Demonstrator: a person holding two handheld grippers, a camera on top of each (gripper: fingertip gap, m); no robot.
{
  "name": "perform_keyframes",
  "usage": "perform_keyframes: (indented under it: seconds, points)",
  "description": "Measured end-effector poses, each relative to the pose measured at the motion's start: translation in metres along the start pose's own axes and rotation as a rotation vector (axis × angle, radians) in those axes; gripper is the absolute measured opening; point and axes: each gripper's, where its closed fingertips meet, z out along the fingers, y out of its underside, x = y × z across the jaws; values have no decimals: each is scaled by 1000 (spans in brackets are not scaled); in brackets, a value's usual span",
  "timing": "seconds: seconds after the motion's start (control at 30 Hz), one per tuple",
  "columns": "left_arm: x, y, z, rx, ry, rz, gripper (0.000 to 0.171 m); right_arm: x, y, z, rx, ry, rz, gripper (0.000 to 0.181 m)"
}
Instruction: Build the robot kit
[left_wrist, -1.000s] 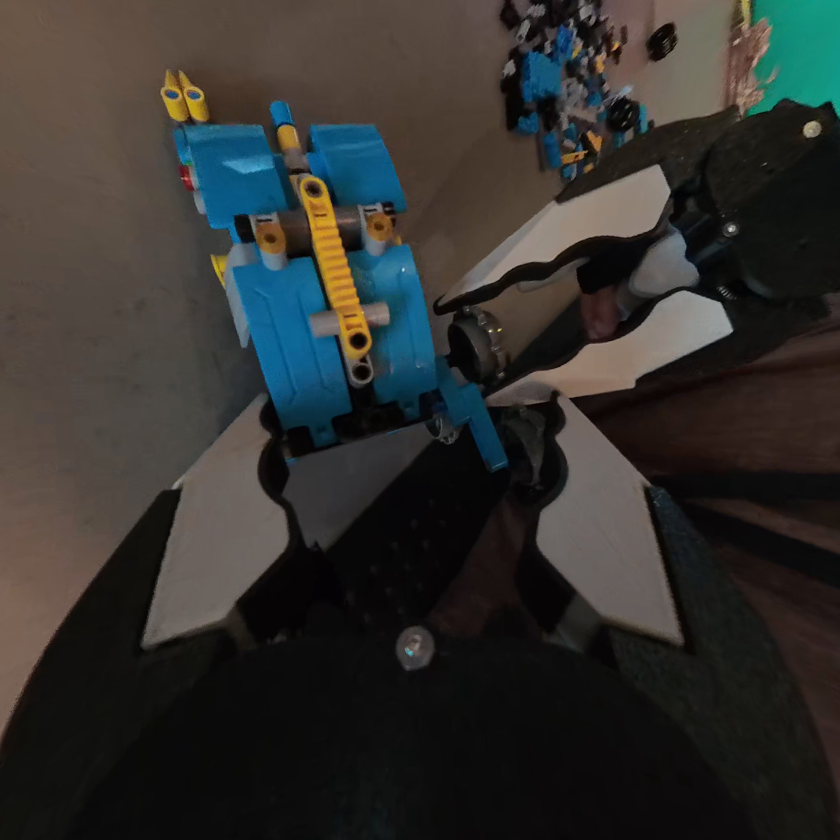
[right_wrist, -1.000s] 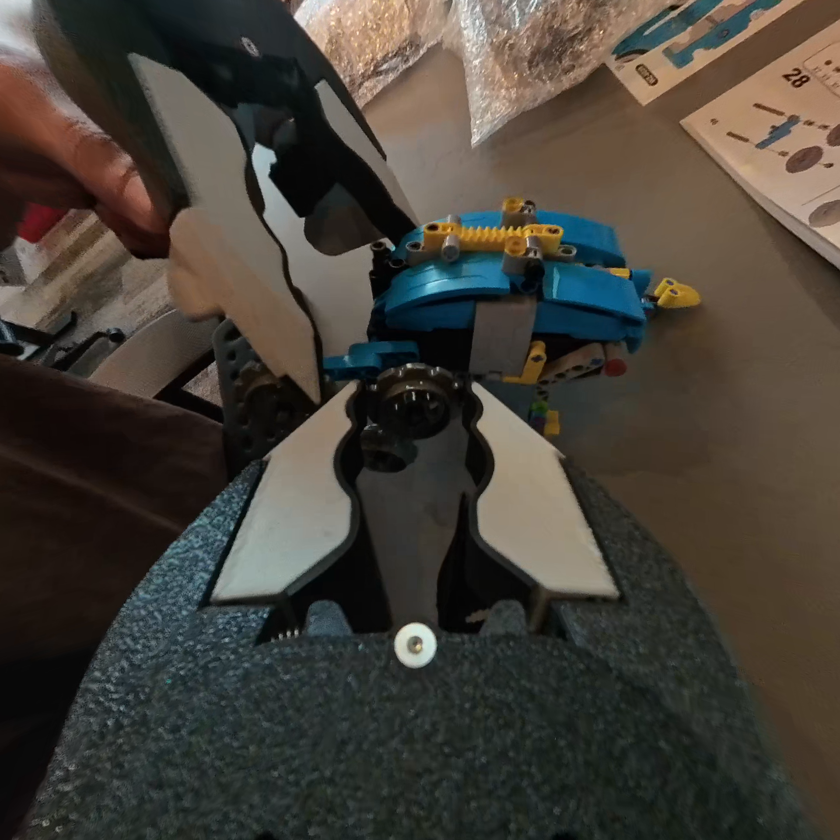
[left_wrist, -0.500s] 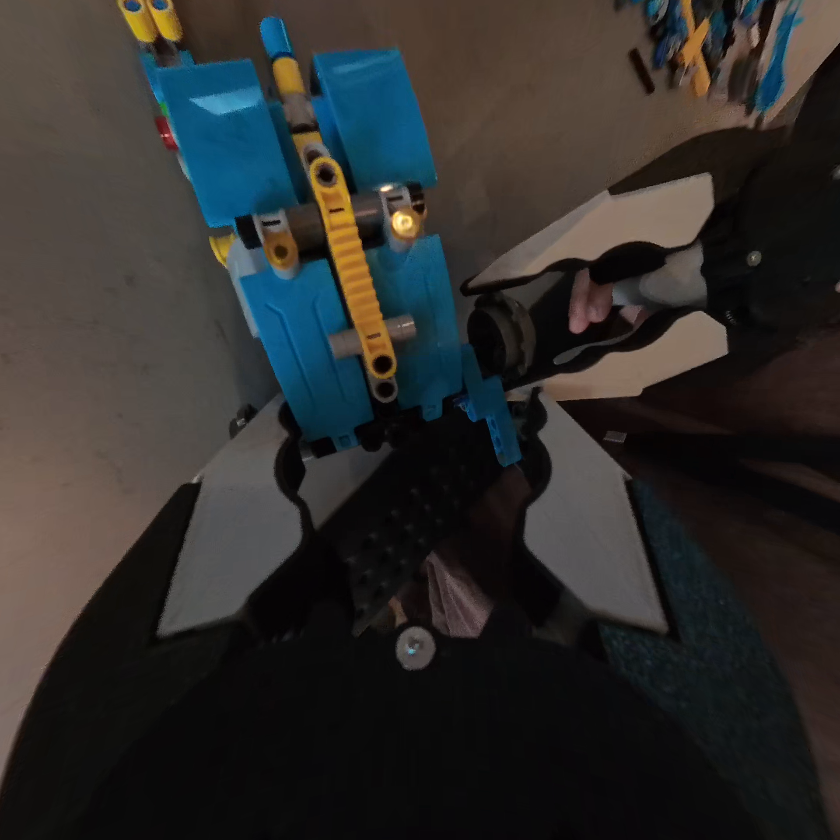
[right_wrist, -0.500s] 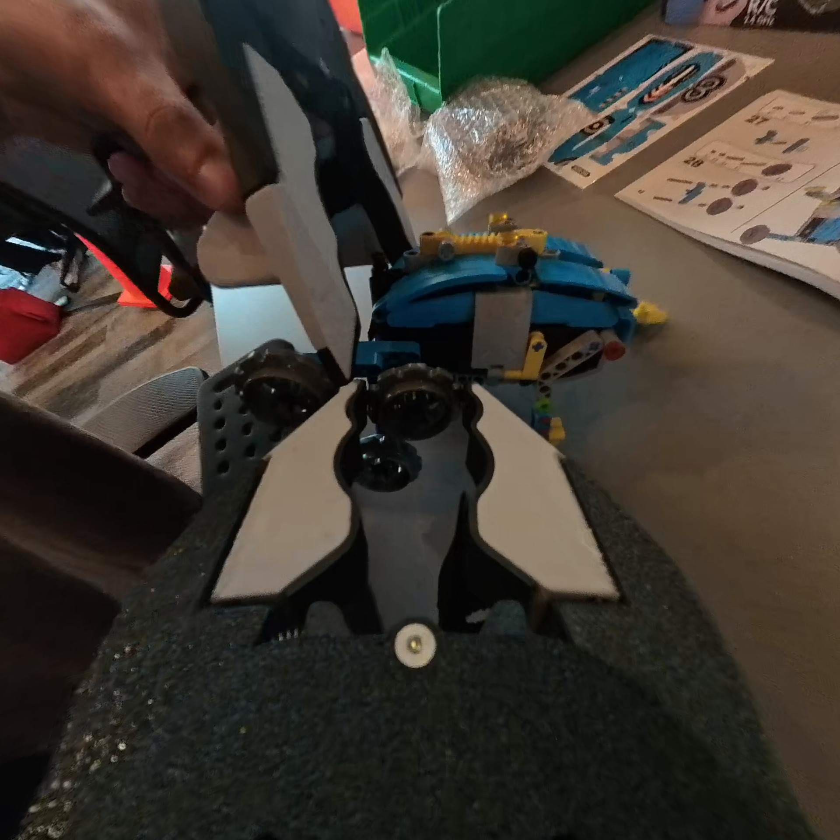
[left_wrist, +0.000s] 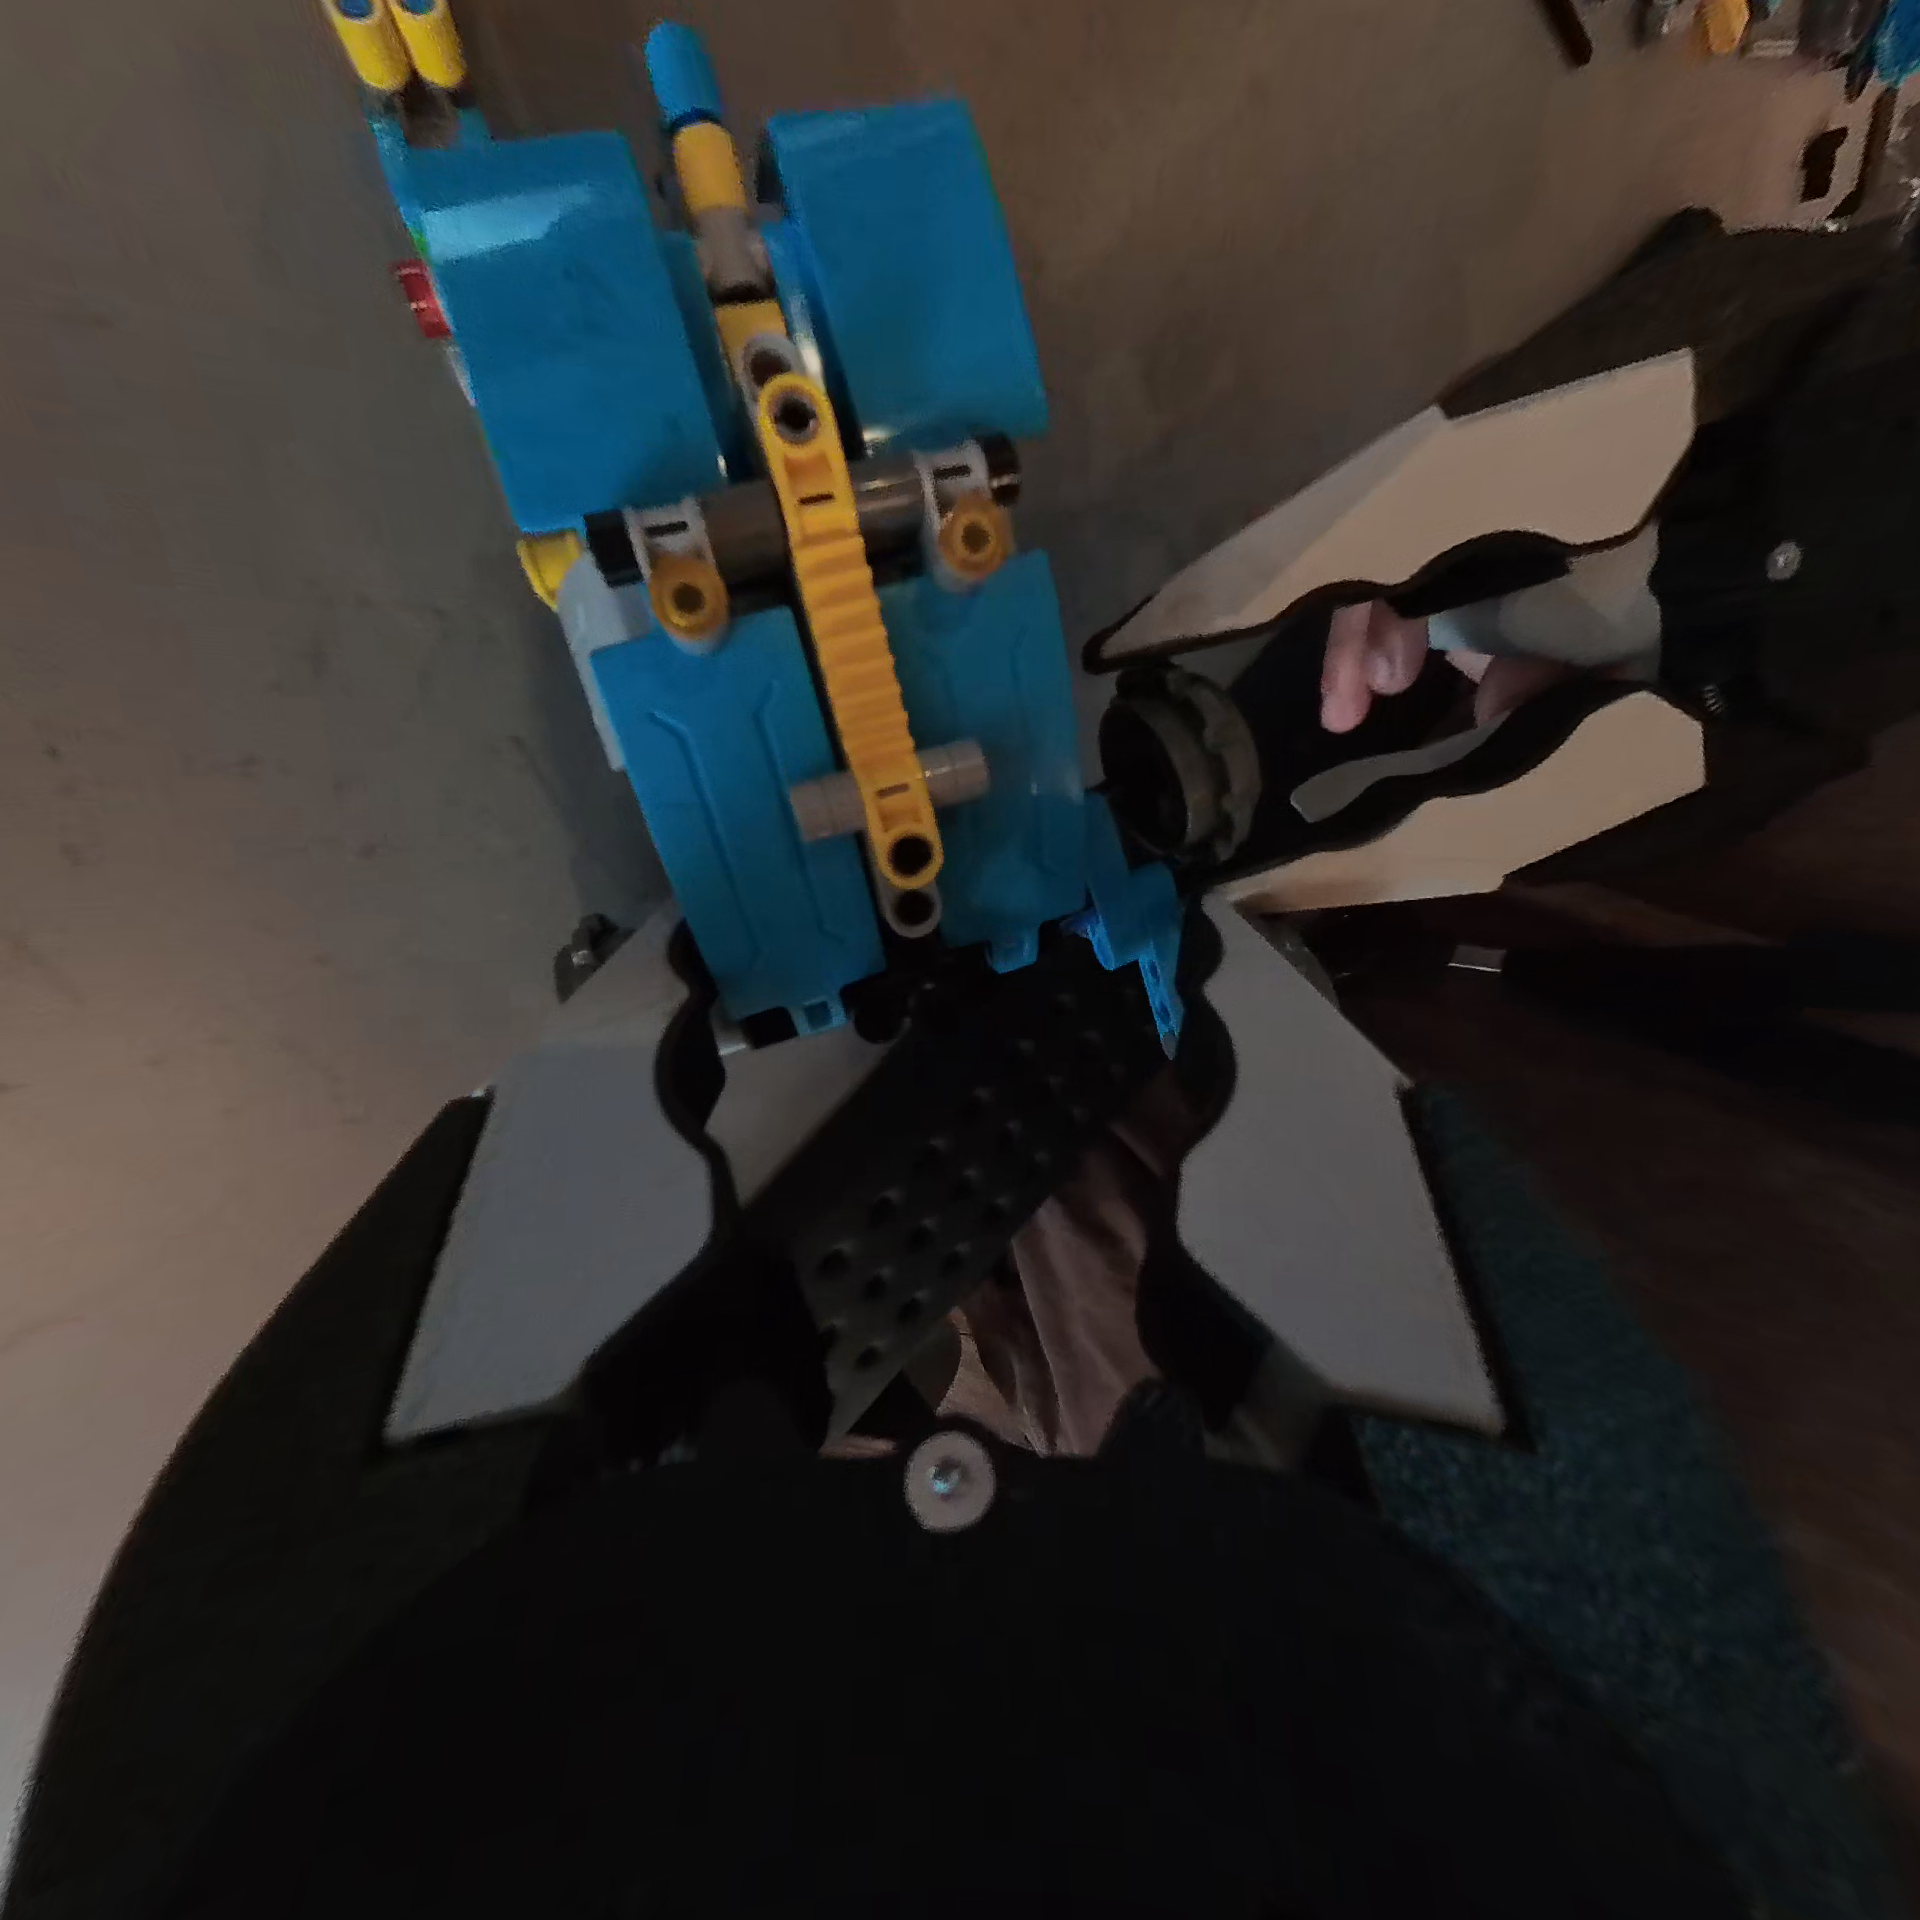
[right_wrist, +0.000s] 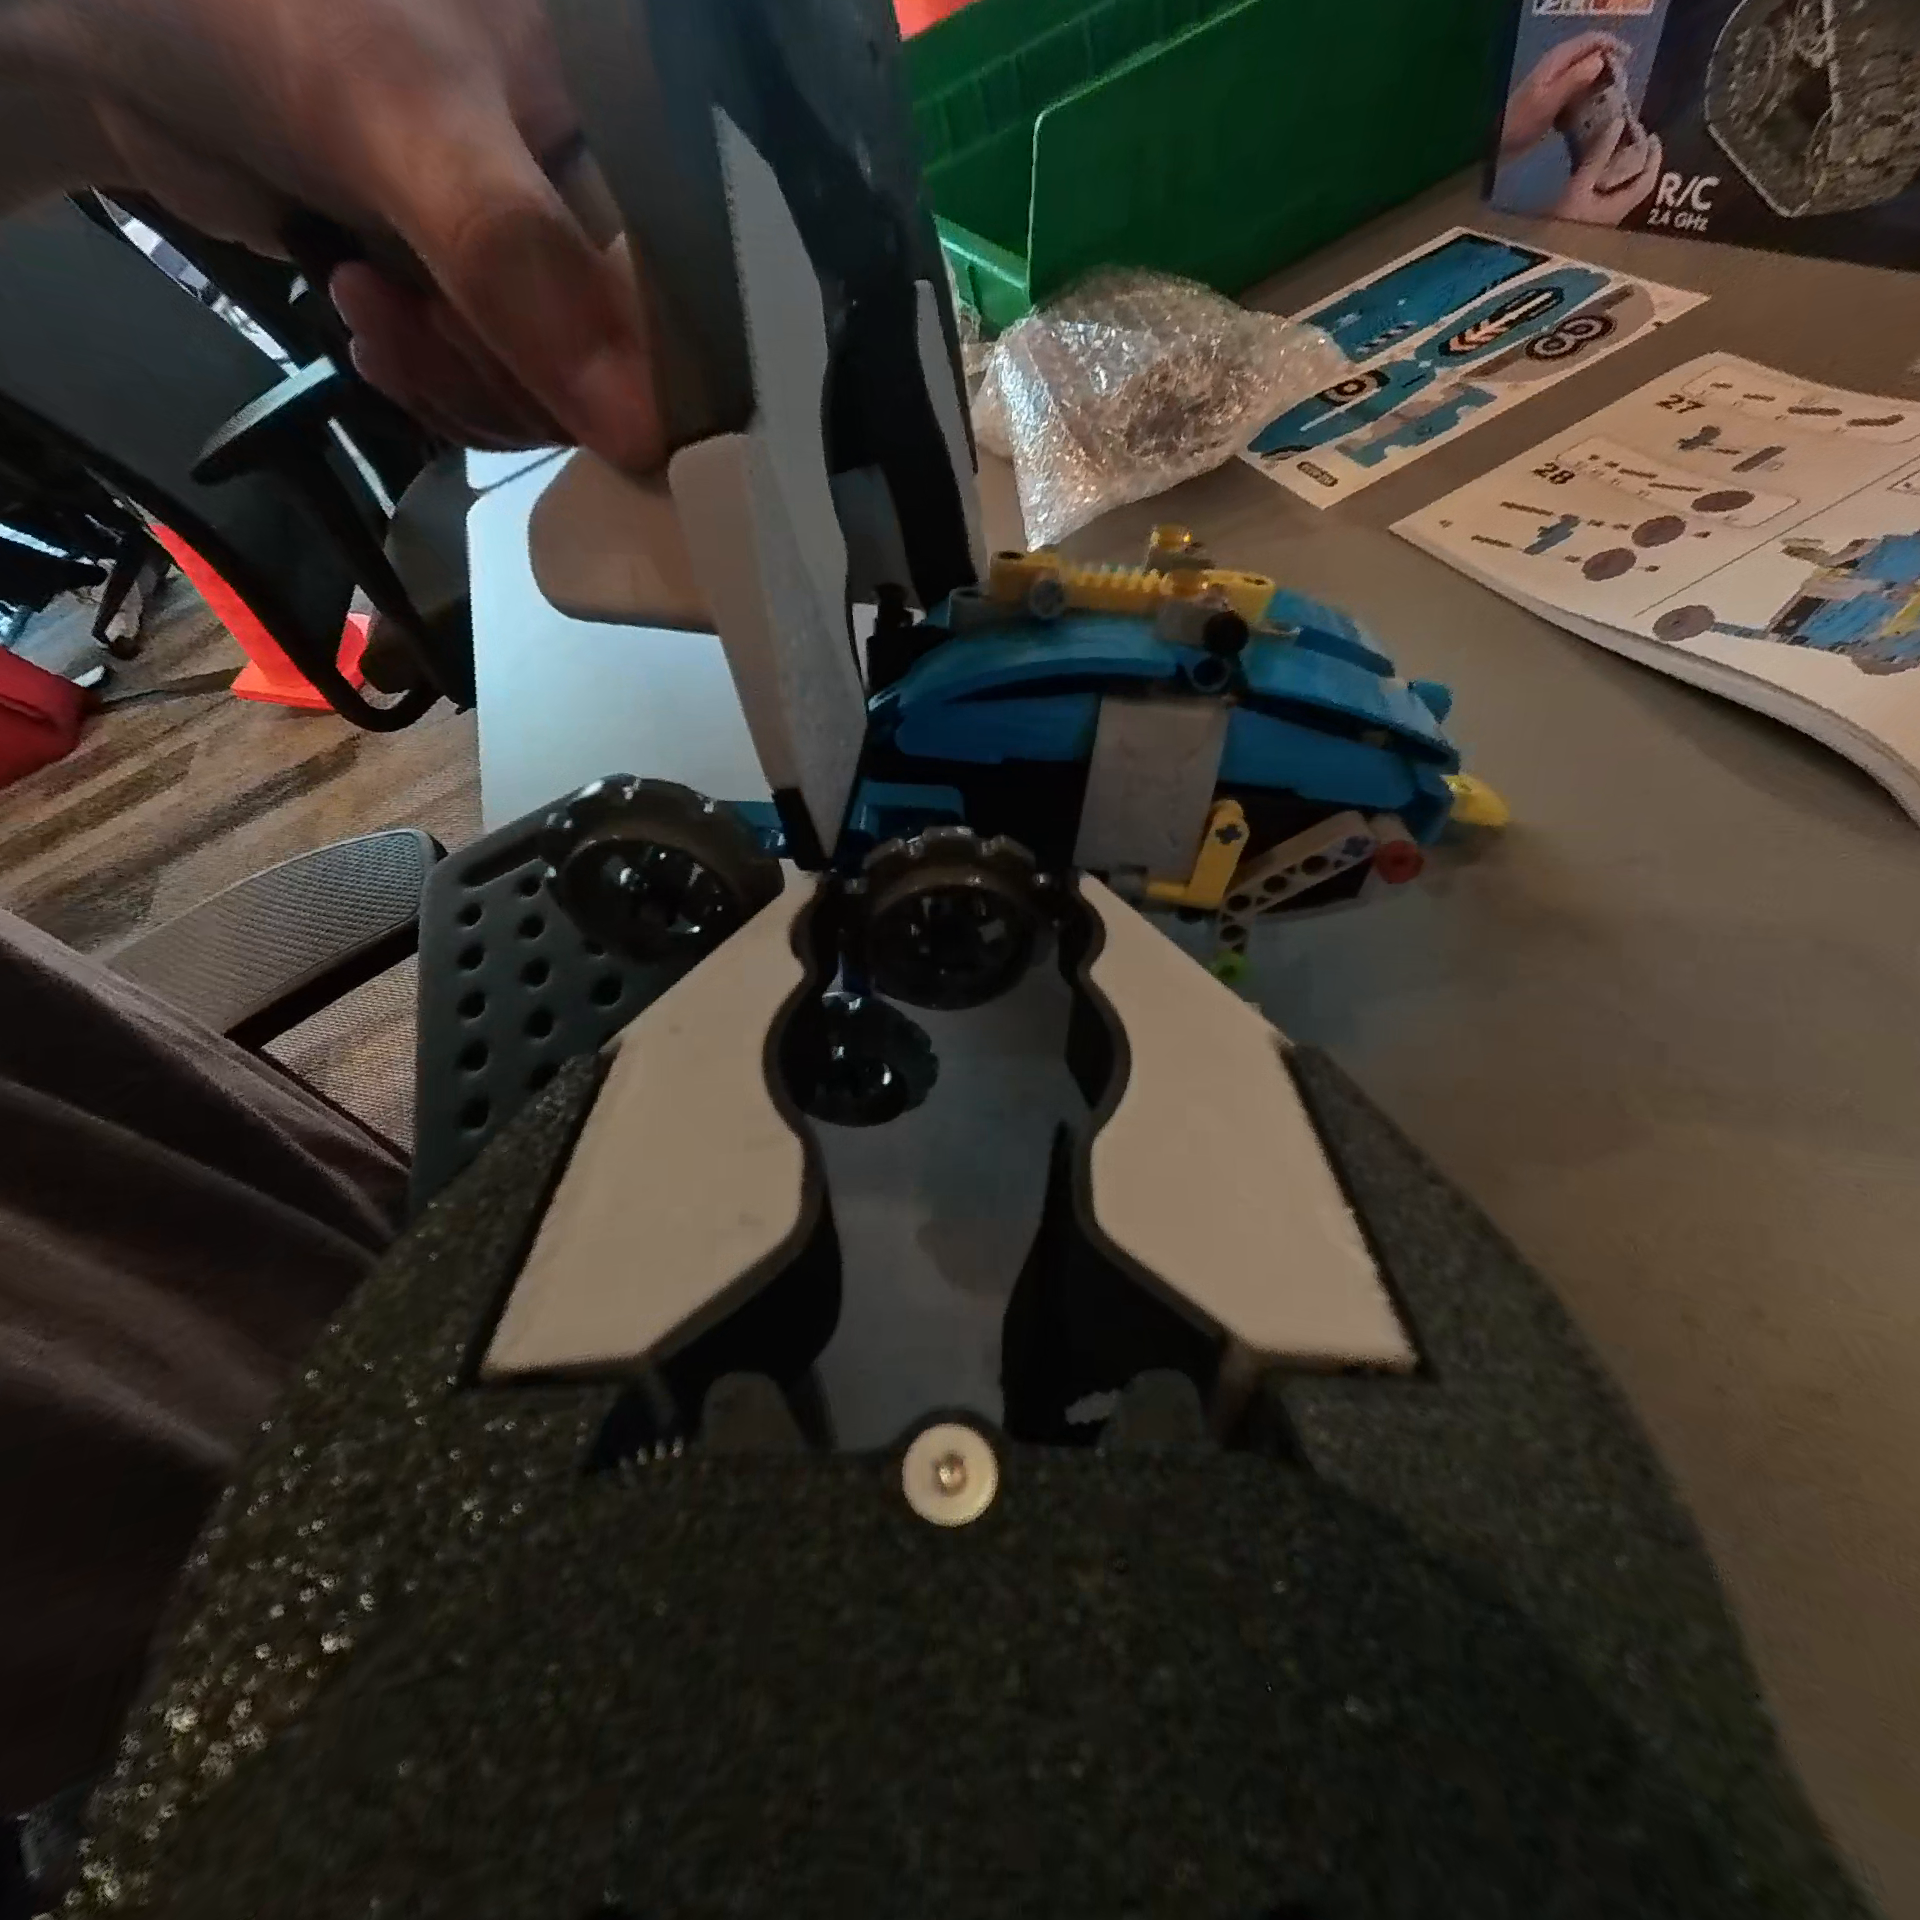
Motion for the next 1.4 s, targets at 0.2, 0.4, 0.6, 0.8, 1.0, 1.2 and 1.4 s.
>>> perform_keyframes:
  seconds: [0.2, 0.4, 0.6, 0.8, 1.0, 1.2, 1.4]
  points:
    - [1, 0, 0, 16, 26, 15, 88, -3, 3, -5, 14, -89, 71, 43]
    - [1, 0, 1, 26, 47, 29, 89, -5, 5, -5, 25, -149, 117, 40]
    - [1, -1, 3, 78, 36, 60, 89, -9, 16, 0, -60, -76, 77, 39]
    - [1, -2, 3, 99, 43, 71, 89, -10, 16, 0, -55, -104, 139, 40]
    - [4, -1, 4, 82, 84, 125, 89, -13, 15, -7, -57, -259, 91, 37]
    - [4, 0, 2, 81, 151, 143, 88, -1, 0, -23, -29, -248, -251, 44]
    - [7, 4, 2, 41, 189, 196, 89, -5, -36, -9, -161, -439, -593, 108]
